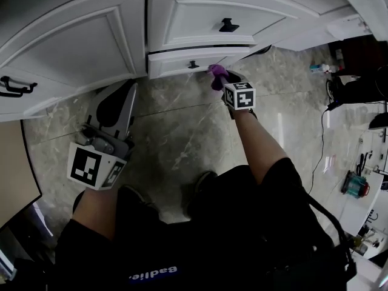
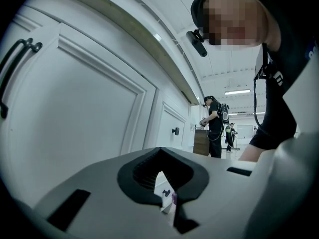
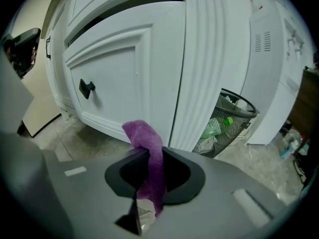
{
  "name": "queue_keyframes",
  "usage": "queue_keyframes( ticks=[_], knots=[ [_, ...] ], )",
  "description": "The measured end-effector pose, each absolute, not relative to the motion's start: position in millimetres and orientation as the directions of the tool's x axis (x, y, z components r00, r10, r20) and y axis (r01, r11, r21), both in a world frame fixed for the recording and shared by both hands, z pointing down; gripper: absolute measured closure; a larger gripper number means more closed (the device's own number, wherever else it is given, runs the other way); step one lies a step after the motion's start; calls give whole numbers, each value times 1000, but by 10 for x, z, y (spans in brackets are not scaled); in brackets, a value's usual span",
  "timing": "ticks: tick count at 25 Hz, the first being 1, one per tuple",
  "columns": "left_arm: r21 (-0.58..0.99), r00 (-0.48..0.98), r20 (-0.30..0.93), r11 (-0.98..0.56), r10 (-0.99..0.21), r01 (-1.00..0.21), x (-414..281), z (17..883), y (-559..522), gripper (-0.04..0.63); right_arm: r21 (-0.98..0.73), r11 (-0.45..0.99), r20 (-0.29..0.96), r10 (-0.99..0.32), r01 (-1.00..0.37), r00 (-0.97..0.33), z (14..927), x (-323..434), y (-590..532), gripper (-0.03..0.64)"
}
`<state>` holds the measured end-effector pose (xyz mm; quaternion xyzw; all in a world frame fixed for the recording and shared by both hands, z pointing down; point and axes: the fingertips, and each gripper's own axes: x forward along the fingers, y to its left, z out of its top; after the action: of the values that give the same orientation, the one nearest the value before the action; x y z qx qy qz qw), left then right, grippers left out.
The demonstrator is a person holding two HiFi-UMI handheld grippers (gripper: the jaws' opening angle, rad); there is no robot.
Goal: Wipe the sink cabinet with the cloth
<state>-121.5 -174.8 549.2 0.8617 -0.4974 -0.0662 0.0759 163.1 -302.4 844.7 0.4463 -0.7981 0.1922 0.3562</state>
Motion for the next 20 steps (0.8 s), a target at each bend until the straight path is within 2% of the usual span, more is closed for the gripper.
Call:
queue_keyframes(
  ticks=[6, 11, 14, 17, 20],
  knots=[
    [250, 533, -36, -524, -845, -814, -1008, 5304, -1491, 592, -116, 523, 725, -536, -844, -432, 8046, 1376, -2558, 558],
    [328, 548, 50, -504, -835, -799, -817, 5042, -1095, 592, -208, 596, 684, -478, -776, -551, 6865, 1009, -1790, 558],
    [309, 589, 122, -534, -799, -787, -829, 4475, -805, 592, -226, 610, 658, -478, -759, -581, 5974, 929, -1406, 558],
    [278, 593, 180, -538, -785, -796, -992, 3777, -555, 592, -292, 539, 627, -516, -790, -584, 5046, 934, -1082, 558],
    [250, 572, 176, -526, -801, -813, -1118, 2921, -352, 592, -354, 491, 590, -543, -796, -598, 4112, 930, -724, 558]
  ],
)
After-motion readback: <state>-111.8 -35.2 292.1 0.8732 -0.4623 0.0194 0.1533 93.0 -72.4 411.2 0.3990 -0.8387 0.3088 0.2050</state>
